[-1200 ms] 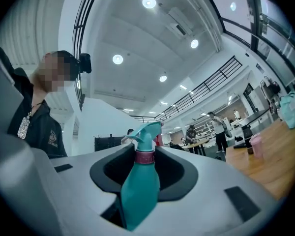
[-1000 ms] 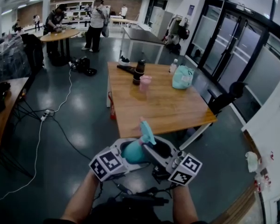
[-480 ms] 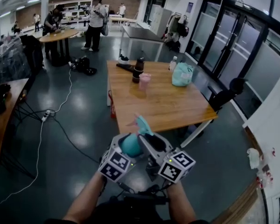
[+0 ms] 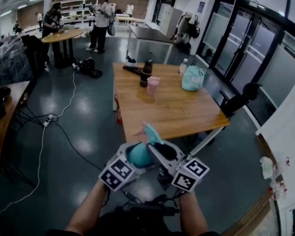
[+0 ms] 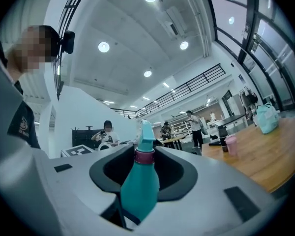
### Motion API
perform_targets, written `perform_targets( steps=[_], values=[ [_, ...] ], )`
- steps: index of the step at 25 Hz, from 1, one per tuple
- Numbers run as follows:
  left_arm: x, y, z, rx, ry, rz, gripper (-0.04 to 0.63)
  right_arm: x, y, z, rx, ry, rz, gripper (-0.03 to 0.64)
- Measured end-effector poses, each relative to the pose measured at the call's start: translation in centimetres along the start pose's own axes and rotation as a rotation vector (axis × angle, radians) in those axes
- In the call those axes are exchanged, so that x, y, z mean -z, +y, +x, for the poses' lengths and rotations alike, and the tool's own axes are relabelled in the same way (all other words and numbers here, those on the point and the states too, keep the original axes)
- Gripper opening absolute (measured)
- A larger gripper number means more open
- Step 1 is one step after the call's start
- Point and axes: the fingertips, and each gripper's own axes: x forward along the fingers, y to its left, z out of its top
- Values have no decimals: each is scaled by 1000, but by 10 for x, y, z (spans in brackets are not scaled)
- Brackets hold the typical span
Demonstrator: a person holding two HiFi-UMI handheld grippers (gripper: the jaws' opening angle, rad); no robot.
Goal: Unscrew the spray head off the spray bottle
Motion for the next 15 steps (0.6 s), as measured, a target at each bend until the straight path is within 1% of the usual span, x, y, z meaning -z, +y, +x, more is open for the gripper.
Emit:
perform_targets(
  steps=[4,9,12,14,15],
  values=[
    [-5,-10,-2,90,-23,-7,423,-3,4,-4,-92,4,7,139],
    [-6,-19,-4,169,-31,9,423,-1,9,-9,-213,8,11,140],
    [-7,-26,-6,225,-47,6,425,-2,13,-11,-282,9,3,140],
    [-9,-27,-7,247,-62,1,423,-3,14,-11,-305,6,-2,140],
    [-9,-26,-6,245,-69,-3,425,-3,14,-10,-303,2,-6,140]
  ],
)
